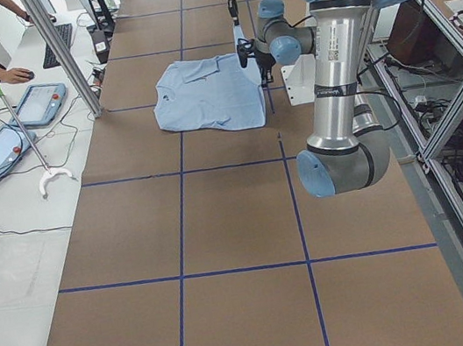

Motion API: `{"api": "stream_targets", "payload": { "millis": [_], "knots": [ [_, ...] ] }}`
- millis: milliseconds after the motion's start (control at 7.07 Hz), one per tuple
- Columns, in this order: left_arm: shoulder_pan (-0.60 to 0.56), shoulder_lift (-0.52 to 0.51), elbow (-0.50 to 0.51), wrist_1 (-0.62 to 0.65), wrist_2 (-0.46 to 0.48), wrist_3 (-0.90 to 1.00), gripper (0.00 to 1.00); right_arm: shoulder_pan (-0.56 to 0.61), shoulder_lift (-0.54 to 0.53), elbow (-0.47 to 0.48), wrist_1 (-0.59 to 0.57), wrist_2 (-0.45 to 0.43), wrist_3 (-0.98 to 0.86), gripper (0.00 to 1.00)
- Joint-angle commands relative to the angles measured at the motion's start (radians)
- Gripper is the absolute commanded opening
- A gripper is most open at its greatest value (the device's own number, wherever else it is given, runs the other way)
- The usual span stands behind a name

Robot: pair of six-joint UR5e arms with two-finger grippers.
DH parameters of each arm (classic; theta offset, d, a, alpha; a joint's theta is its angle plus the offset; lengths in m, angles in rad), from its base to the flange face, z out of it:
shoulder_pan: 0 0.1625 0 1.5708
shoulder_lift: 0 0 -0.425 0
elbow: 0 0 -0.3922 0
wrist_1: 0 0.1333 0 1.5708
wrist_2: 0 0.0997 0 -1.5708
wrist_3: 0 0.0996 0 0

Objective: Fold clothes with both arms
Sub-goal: 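Lift the hem with both grippers and fold it toward the collar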

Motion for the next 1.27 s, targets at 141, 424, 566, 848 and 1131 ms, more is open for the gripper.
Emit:
{"api": "stream_targets", "payload": {
  "millis": [141, 424, 566, 848, 1131],
  "knots": [
    [-0.246, -0.162, 0.284, -0.023, -0.036, 0.172, 0.0, 0.137, 0.245, -0.24, -0.006, -0.001, -0.001, 0.0],
    [-0.359, -0.214, 0.452, -0.142, -0.037, 0.23, 0.0, 0.203, 0.387, -0.435, -0.005, 0.001, -0.042, 0.0],
    [-0.366, -0.281, 0.606, -0.263, -0.037, 0.227, 0.0, 0.228, 0.437, -0.518, -0.006, 0.001, -0.051, 0.0],
    [-0.387, -0.305, 0.762, -0.416, -0.036, 0.227, 0.0, 0.239, 0.514, -0.65, -0.006, -0.003, -0.103, 0.0],
    [-0.384, -0.328, 0.859, -0.465, -0.033, 0.224, 0.0, 0.239, 0.515, -0.699, -0.005, -0.004, -0.152, 0.0]
  ]
}}
